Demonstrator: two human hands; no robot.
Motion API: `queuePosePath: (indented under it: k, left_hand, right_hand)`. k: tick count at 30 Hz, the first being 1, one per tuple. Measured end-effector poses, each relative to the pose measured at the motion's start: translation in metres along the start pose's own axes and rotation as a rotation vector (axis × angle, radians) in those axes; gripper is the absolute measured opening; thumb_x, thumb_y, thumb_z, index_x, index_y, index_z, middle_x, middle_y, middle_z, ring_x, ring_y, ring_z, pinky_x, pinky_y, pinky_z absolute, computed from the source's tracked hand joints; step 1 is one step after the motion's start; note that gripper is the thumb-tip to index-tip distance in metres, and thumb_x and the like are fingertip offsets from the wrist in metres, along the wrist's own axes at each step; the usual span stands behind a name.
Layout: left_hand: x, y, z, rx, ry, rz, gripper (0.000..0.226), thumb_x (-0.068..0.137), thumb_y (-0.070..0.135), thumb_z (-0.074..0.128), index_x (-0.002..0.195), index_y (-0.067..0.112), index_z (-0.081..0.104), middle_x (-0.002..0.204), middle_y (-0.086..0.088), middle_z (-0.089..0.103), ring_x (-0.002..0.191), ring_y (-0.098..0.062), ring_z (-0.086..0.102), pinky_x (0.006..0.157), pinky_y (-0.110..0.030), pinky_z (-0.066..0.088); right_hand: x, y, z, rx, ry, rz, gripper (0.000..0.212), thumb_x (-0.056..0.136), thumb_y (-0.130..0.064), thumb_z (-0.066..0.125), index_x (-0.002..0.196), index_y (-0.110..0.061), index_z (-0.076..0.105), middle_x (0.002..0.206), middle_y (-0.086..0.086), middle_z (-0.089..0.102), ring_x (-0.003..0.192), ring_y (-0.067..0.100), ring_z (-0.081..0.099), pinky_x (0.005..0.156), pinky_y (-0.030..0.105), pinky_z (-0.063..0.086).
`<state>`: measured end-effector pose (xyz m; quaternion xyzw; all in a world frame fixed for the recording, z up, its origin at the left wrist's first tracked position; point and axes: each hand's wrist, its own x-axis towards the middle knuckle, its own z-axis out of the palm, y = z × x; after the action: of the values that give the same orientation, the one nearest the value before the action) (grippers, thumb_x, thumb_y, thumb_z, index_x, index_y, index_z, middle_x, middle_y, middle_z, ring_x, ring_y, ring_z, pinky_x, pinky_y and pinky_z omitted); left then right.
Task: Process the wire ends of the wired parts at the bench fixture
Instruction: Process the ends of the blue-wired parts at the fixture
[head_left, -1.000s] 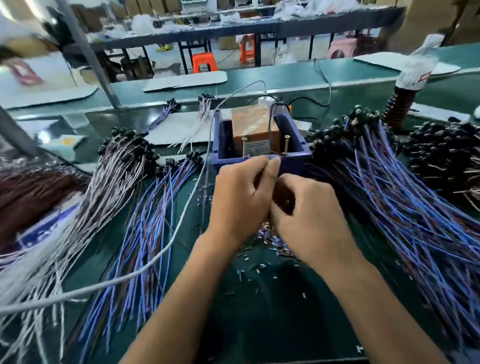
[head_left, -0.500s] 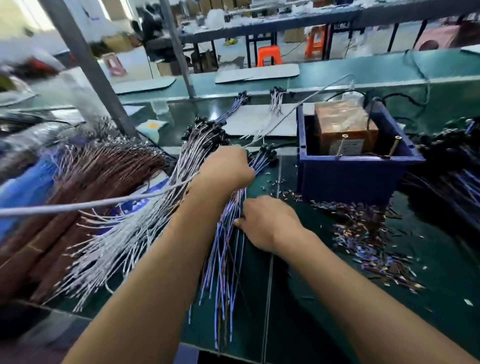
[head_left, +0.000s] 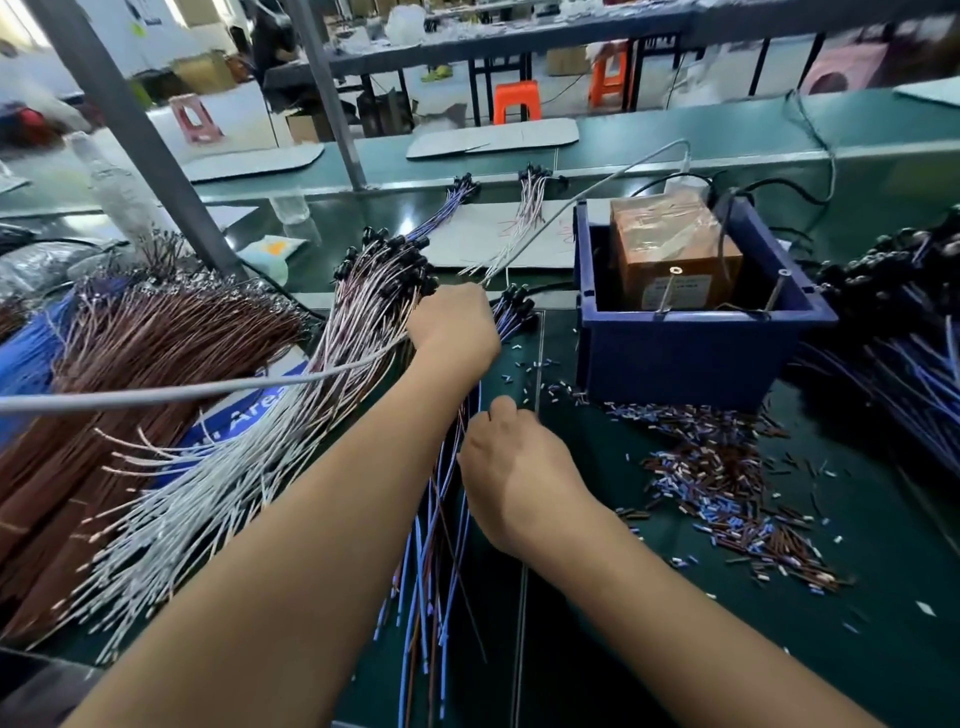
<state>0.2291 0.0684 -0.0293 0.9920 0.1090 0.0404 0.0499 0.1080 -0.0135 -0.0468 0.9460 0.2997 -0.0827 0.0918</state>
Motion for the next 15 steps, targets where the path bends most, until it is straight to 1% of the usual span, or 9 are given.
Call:
queuePosePath:
  k: [3, 5, 6, 7, 9, 10, 12, 14, 15]
  left_hand:
    - [-0.001, -0.002, -0.001, -0.082, -0.021, -0.002, 0.010, 0.086, 0.006, 0.060, 0.093, 0.011, 0.056, 0.111, -0.018, 0.069, 0.100, -0.039, 0.066, 0.073, -0.037, 0.046]
    - [-0.004, -0.003, -0.003, -0.144, 0.017, -0.008, 0.012, 0.085, 0.016, 0.064, 0.089, 0.011, 0.053, 0.103, -0.014, 0.067, 0.092, -0.036, 0.061, 0.072, -0.035, 0.044]
    - [-0.005, -0.004, -0.005, -0.181, 0.059, -0.006, 0.015, 0.086, 0.023, 0.063, 0.090, 0.011, 0.055, 0.101, -0.013, 0.065, 0.091, -0.035, 0.060, 0.073, -0.035, 0.044]
    - [-0.006, -0.004, -0.007, -0.216, 0.107, -0.001, 0.019, 0.088, 0.028, 0.061, 0.094, 0.010, 0.059, 0.103, -0.013, 0.066, 0.094, -0.034, 0.060, 0.075, -0.036, 0.046]
    - [-0.006, -0.004, -0.014, -0.313, 0.181, 0.010, 0.027, 0.093, 0.031, 0.054, 0.104, 0.008, 0.063, 0.106, -0.013, 0.068, 0.100, -0.034, 0.061, 0.082, -0.038, 0.048]
    - [-0.007, -0.003, -0.019, -0.385, 0.200, 0.015, 0.026, 0.094, 0.030, 0.052, 0.103, 0.008, 0.062, 0.102, -0.012, 0.068, 0.098, -0.033, 0.061, 0.081, -0.039, 0.046]
    - [-0.012, -0.002, -0.027, -0.612, 0.221, -0.009, 0.015, 0.096, 0.026, 0.049, 0.091, 0.013, 0.055, 0.090, -0.007, 0.069, 0.088, -0.027, 0.061, 0.075, -0.039, 0.044]
    - [-0.020, 0.001, -0.034, -0.951, 0.249, -0.077, 0.009, 0.097, 0.020, 0.046, 0.089, 0.018, 0.049, 0.080, -0.003, 0.073, 0.078, -0.021, 0.061, 0.072, -0.041, 0.046]
    - [-0.025, 0.002, -0.037, -1.132, 0.261, -0.123, 0.009, 0.099, 0.017, 0.044, 0.091, 0.019, 0.048, 0.077, -0.003, 0.072, 0.071, -0.018, 0.058, 0.068, -0.040, 0.045]
  right_hand:
    - [0.002, 0.000, 0.003, -0.007, 0.034, 0.014, 0.011, 0.102, -0.017, 0.048, 0.104, -0.015, 0.059, 0.095, 0.007, 0.041, 0.103, 0.027, 0.043, 0.078, 0.035, 0.042]
    - [0.006, 0.000, 0.004, 0.012, 0.028, 0.013, 0.016, 0.102, -0.018, 0.049, 0.108, -0.014, 0.063, 0.088, 0.006, 0.040, 0.098, 0.027, 0.042, 0.076, 0.036, 0.042]
    - [0.009, 0.000, 0.004, 0.031, 0.017, 0.012, 0.018, 0.102, -0.018, 0.048, 0.111, -0.014, 0.063, 0.088, 0.006, 0.042, 0.097, 0.027, 0.042, 0.075, 0.036, 0.042]
    - [0.012, 0.001, 0.003, 0.069, 0.008, 0.014, 0.021, 0.102, -0.019, 0.048, 0.115, -0.014, 0.064, 0.093, 0.007, 0.049, 0.099, 0.028, 0.045, 0.074, 0.036, 0.042]
    - [0.018, 0.007, -0.003, 0.188, 0.009, 0.020, 0.031, 0.104, -0.018, 0.045, 0.130, -0.017, 0.062, 0.112, 0.010, 0.061, 0.110, 0.032, 0.056, 0.076, 0.039, 0.044]
    - [0.021, 0.012, -0.005, 0.242, 0.025, 0.029, 0.033, 0.106, -0.019, 0.042, 0.134, -0.018, 0.061, 0.117, 0.011, 0.064, 0.113, 0.035, 0.060, 0.080, 0.040, 0.047]
    - [0.023, 0.020, -0.007, 0.356, 0.060, 0.061, 0.036, 0.112, -0.028, 0.035, 0.134, -0.012, 0.059, 0.121, 0.017, 0.064, 0.114, 0.040, 0.062, 0.086, 0.042, 0.049]
    - [0.022, 0.022, -0.003, 0.537, 0.091, 0.121, 0.046, 0.112, -0.042, 0.033, 0.132, -0.005, 0.051, 0.120, 0.021, 0.063, 0.112, 0.044, 0.061, 0.080, 0.044, 0.043]
    - [0.021, 0.022, -0.001, 0.604, 0.112, 0.143, 0.049, 0.110, -0.047, 0.033, 0.130, -0.004, 0.047, 0.116, 0.021, 0.064, 0.109, 0.044, 0.060, 0.076, 0.043, 0.040]
